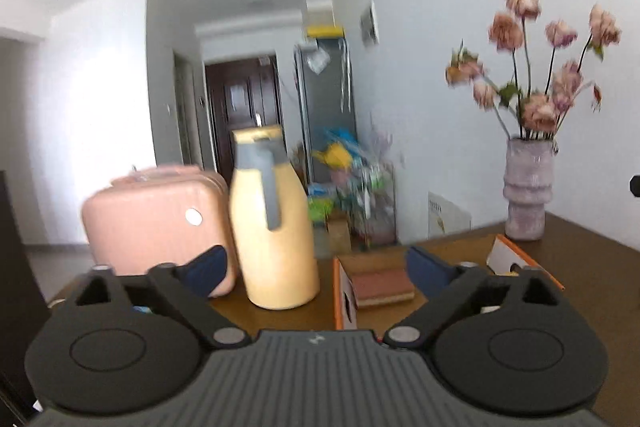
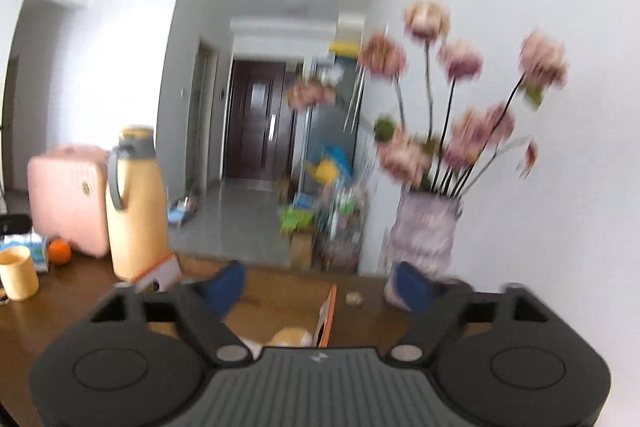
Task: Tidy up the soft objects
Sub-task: 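Open both tools to drop the plush sheep into the box, then move both open tools back toward the remaining soft items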
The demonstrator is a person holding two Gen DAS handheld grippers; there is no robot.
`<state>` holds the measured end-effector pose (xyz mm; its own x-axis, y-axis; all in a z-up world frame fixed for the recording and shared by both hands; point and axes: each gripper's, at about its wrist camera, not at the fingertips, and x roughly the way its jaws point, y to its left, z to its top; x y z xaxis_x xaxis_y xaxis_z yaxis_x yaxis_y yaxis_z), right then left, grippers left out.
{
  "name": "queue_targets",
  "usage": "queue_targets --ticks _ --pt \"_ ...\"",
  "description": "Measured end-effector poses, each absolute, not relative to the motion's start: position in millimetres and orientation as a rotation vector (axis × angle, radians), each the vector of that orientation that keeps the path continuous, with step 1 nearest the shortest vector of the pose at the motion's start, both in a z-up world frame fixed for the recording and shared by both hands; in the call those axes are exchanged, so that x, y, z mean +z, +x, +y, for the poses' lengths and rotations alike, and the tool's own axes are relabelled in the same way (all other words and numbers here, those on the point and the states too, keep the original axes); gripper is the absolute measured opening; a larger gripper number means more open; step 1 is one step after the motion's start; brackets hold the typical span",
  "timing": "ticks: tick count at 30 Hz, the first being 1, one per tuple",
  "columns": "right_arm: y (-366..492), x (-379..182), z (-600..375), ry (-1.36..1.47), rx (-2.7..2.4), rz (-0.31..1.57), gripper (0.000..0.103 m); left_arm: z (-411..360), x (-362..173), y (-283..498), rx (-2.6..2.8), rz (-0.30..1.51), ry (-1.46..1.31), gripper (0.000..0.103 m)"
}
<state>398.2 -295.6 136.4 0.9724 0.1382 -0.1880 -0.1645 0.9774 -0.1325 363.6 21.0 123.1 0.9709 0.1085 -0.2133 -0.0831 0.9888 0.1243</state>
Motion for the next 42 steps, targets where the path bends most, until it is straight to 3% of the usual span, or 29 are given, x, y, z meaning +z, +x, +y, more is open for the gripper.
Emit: queue_targets --ticks 11,30,42 --pt "331.3 127.8 -273.2 -0.071 0.166 0.144 0.089 38.8 115.6 286.9 0.096 0.165 0.061 0.102" --pt "160.4 -6.1 -254.5 0.024 0.220 0.281 0.089 42.9 -0.3 78.9 0.067 0.202 0.052 0.103" --pt "110.2 -9.2 -249.6 0.001 0.288 0.254 0.092 32.3 -10.7 59.8 0.020 0.241 0.048 0.103"
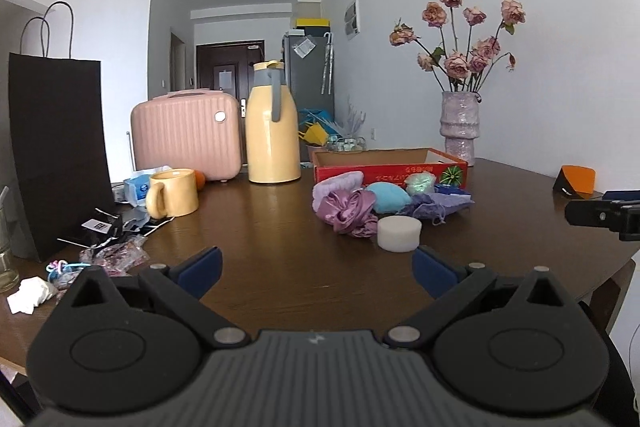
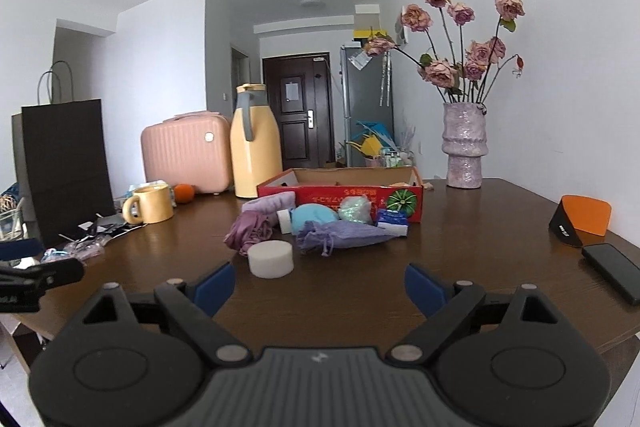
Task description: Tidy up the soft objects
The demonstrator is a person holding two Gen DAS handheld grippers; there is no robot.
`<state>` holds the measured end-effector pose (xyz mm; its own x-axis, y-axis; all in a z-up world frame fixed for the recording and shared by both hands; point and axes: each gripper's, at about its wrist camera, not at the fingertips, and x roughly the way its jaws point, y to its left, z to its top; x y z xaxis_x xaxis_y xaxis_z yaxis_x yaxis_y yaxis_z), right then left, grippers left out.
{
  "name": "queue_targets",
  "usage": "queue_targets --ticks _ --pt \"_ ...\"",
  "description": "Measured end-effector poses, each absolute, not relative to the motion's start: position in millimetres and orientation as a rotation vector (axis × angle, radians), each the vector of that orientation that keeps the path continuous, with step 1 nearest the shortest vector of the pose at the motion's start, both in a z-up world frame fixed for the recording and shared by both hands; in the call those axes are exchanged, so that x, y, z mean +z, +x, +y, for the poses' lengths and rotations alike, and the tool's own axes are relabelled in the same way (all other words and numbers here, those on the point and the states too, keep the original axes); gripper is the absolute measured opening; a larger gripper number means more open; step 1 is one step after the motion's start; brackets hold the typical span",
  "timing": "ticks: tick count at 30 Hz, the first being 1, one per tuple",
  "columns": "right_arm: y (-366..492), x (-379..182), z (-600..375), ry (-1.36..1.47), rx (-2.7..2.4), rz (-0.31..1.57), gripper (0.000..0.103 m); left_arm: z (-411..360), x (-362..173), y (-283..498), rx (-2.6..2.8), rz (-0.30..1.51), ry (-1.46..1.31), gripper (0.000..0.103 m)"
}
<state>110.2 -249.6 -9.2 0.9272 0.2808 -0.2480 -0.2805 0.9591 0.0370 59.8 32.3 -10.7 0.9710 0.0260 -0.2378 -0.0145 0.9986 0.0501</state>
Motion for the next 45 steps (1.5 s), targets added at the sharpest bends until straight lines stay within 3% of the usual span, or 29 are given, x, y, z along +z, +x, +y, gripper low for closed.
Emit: queue_targets --ticks 15,28,29,31,33,35,39,45 --pt "176.2 -21.4 -246.0 0.046 0.270 0.346 0.090 37.1 -19.8 136.7 -0.016 0.366 -0.015 0.103" --pt "333.2 -23.1 -144.0 0.031 0.529 0.440 0.088 87.0 10.1 303.0 0.093 0.424 -0.071 0.096" --pt "347.4 -25.3 -132.7 0.018 0.542 0.447 0.085 90.6 11.8 311.4 0.109 0.434 -0.076 0.096" --pt "372.9 -31.8 -115.2 -0.022 0.544 0.481 0.068 94.9 13.1 323.7 0.131 0.444 -0.083 0.096" --pt "400.0 -40.1 -109.8 0.010 0.585 0.577 0.011 93.5 11.4 333.2 0.152 0.466 -0.074 0.095" --pt "412.5 -42.3 -114.5 0.069 0.648 0.616 0.010 88.8 10.9 339.7 0.160 0.476 -0.075 0.095" --pt "394.1 -21.1 -132.4 0.001 0.730 0.512 0.009 70.6 12.3 345.6 0.134 0.491 -0.117 0.094" --pt "348.1 8.3 -232.5 0.003 0.841 0.468 0.009 24.8 25.5 327.4 0.020 0.456 -0.135 0.094"
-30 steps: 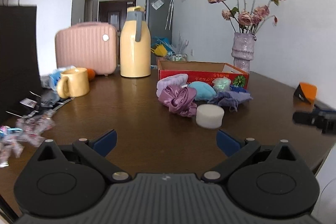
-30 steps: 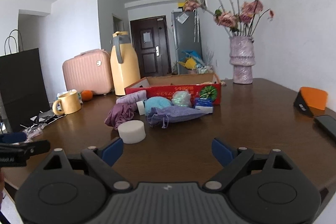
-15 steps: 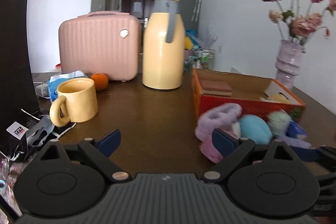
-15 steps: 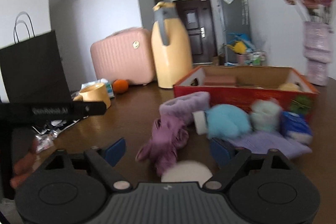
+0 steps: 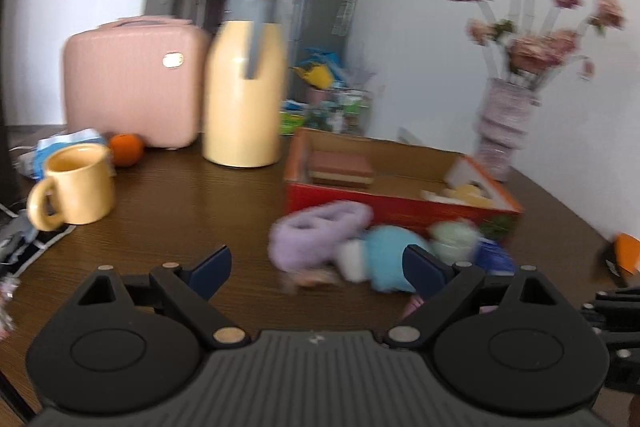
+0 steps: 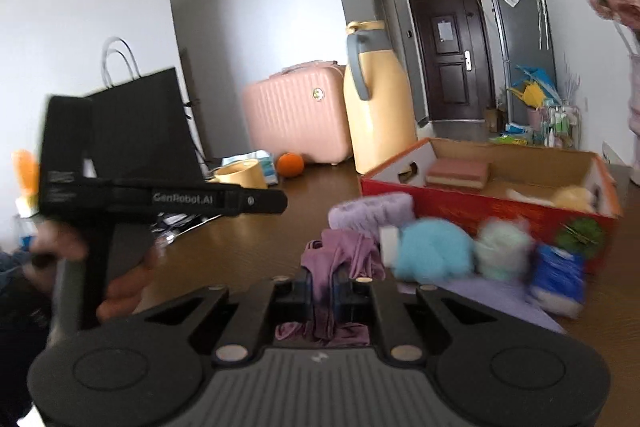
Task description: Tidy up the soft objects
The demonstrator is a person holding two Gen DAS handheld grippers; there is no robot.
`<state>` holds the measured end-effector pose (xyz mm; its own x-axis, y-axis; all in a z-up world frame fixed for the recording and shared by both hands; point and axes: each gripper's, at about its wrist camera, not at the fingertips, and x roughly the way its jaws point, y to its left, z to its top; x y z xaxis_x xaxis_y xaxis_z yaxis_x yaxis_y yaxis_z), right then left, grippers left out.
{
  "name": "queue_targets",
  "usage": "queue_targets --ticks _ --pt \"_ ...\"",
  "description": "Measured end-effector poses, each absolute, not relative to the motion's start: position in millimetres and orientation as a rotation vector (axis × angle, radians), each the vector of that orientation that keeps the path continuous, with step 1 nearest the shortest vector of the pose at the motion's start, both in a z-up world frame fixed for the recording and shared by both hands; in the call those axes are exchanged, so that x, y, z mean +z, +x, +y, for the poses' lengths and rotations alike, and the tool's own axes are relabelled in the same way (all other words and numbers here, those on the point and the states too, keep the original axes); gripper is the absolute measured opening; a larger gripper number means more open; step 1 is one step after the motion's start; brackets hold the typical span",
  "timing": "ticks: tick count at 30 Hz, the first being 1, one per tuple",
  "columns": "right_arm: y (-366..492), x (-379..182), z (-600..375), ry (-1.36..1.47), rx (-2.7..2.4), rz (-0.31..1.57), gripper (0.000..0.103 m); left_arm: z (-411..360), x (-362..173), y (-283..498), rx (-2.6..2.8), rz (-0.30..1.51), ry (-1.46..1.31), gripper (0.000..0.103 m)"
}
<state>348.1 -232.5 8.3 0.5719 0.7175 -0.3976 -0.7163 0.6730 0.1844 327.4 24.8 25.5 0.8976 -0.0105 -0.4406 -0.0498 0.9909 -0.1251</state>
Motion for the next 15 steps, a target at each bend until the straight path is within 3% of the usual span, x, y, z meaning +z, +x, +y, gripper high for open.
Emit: queue_targets --ticks 6,11,13,15 --pt "322.2 -21.0 -315.1 -0.008 0.720 0.584 0.016 -37.0 12.0 307.3 -0.160 0.514 -0.130 0.094" --pt "310.3 -32.1 -335.2 -0.032 0.552 0.531 0.026 -91.1 -3.6 312.7 -0.256 0.575 -0.084 0.094" --pt "311.2 -32.4 -340.1 0.026 0.521 0.522 0.027 -105.7 -6.2 314.3 -0.288 0.575 -0.061 0.087" --pt "312.2 -36.5 -341.8 0.090 0.515 0.527 0.029 -115.5 -13.5 318.9 -0.286 0.601 -0.019 0.061"
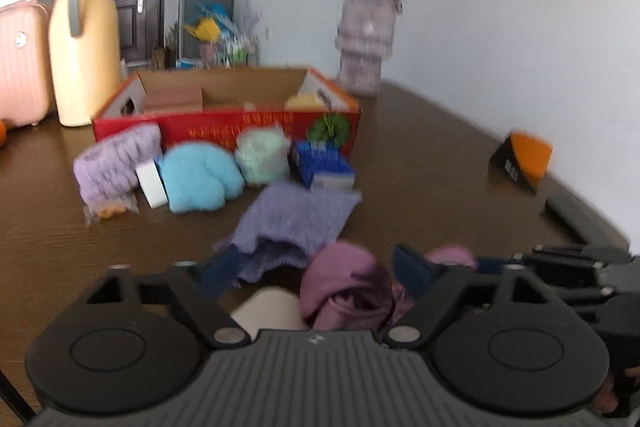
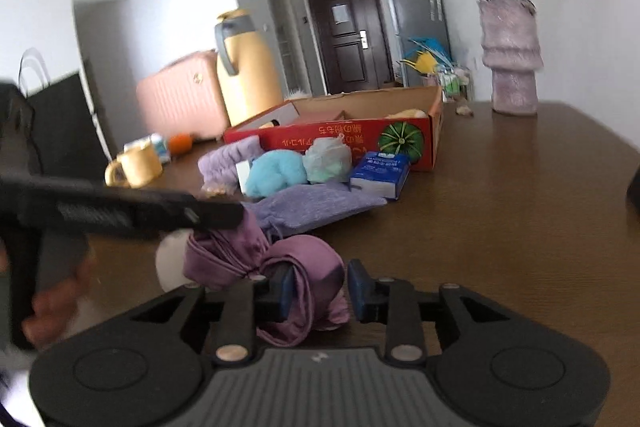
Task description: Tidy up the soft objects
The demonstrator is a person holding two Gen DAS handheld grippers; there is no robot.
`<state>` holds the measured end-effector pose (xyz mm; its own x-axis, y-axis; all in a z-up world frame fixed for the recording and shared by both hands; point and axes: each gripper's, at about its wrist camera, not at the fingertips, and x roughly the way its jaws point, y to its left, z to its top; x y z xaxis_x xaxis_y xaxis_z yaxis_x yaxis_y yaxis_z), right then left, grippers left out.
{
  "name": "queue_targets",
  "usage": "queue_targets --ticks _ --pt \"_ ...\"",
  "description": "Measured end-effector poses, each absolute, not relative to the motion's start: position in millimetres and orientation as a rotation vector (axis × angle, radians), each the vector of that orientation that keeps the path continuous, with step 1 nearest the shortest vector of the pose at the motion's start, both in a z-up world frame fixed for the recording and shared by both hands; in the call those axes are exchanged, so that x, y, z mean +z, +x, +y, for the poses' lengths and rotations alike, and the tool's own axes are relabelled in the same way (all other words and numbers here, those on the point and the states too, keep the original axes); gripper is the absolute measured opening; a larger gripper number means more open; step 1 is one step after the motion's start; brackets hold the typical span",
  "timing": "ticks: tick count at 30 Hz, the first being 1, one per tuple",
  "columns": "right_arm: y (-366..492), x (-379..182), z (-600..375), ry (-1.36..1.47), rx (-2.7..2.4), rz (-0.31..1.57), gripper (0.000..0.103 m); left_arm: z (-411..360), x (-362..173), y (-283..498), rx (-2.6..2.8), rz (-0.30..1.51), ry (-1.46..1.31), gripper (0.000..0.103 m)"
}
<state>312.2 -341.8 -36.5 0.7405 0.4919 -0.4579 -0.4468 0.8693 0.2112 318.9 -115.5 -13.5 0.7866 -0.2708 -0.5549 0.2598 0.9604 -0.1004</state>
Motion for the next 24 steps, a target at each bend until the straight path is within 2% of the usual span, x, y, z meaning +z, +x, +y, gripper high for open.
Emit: queue_targets --ticks 2,5,6,9,24 --pt "314.8 -44.0 -338.3 0.127 0.498 0.545 0.029 -118.0 -22.6 323.4 -0.285 0.655 -0.010 0.052" --pt "317.8 -53.1 -333.8 0.162 0.485 0.563 0.010 -114.8 -25.5 322.5 -0.292 0.649 -0.021 0.022" --pt "317.6 -53.3 -333.2 0.166 0.482 0.566 0.006 -114.1 -24.3 321.6 -0.309 0.653 -0.027 0.022" --pt "308.4 -45.5 -332.4 0.178 0.500 0.533 0.005 -117.1 -21.6 316.3 -0.313 0.635 -0.009 0.021" --pt "280.1 -4.2 -321.4 0.183 0.492 0.402 0.004 -96.7 20.9 277.4 -0.368 0.492 -0.058 0.017"
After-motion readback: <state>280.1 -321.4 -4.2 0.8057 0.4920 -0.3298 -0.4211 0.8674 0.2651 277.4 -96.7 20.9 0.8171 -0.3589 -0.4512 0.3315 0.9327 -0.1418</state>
